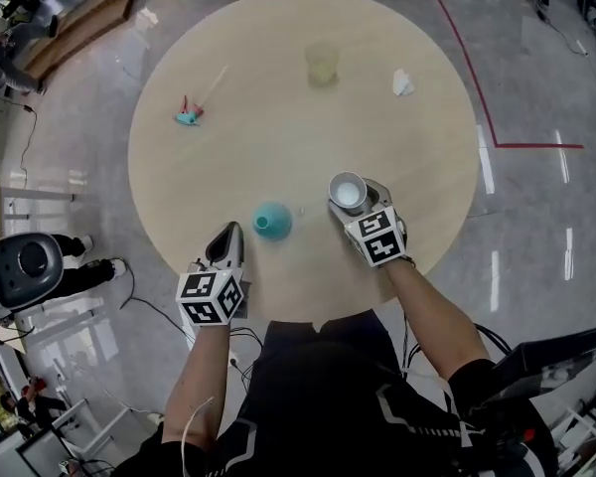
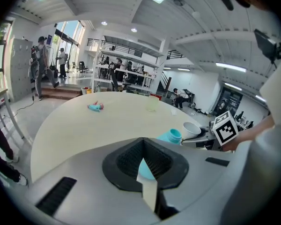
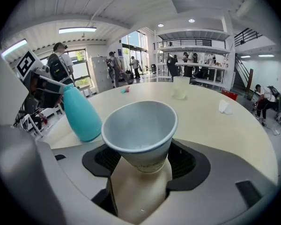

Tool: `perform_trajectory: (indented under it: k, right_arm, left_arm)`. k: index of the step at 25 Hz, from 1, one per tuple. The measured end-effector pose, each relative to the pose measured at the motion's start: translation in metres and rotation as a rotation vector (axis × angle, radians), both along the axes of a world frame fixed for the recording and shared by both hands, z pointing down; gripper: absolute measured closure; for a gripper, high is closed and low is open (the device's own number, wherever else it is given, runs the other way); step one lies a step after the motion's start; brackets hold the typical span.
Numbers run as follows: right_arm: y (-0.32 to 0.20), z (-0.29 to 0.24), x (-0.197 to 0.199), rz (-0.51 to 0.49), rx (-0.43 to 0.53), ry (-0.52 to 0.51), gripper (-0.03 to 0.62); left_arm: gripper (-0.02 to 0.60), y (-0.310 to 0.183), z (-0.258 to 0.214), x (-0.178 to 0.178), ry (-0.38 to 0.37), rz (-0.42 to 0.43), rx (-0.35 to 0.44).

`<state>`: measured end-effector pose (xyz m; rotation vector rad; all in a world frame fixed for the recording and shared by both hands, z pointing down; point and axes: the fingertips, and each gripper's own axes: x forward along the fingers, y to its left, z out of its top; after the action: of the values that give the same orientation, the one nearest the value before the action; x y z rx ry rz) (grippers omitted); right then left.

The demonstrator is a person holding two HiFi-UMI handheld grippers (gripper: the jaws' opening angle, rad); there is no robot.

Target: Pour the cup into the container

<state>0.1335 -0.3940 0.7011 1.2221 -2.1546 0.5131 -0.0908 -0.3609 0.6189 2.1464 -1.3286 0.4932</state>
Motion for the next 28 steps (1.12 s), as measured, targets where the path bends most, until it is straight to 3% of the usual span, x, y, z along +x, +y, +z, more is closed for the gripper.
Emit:
perform_trajectory:
  k: [6, 15, 21, 28]
  right_arm:
    - [-0.001, 0.009, 0.001, 0.039, -0.032, -0.08, 0.283]
    - [0.006, 0.011, 0.003, 0.028, -0.053, -0.067, 0.26]
    - [0.009, -0.021, 0.008, 0.041, 0.007, -0.082, 0.256]
    - [0.001, -0.081, 0.01, 0.051, 0.146, -0.063, 0.257]
  left_arm:
    - [0.592, -0.005, 0.013, -0.004, -0.001, -0.007, -0.023]
    - [0.592, -0.01, 0.012, -0.005, 0.014, 0.003, -0.009]
    - [0.592, -0.019, -0.012, -0.013, 0.027, -0.004, 0.051]
    - [0.592, -0.032, -0.048, -0.012, 0.062, -0.011, 0.143]
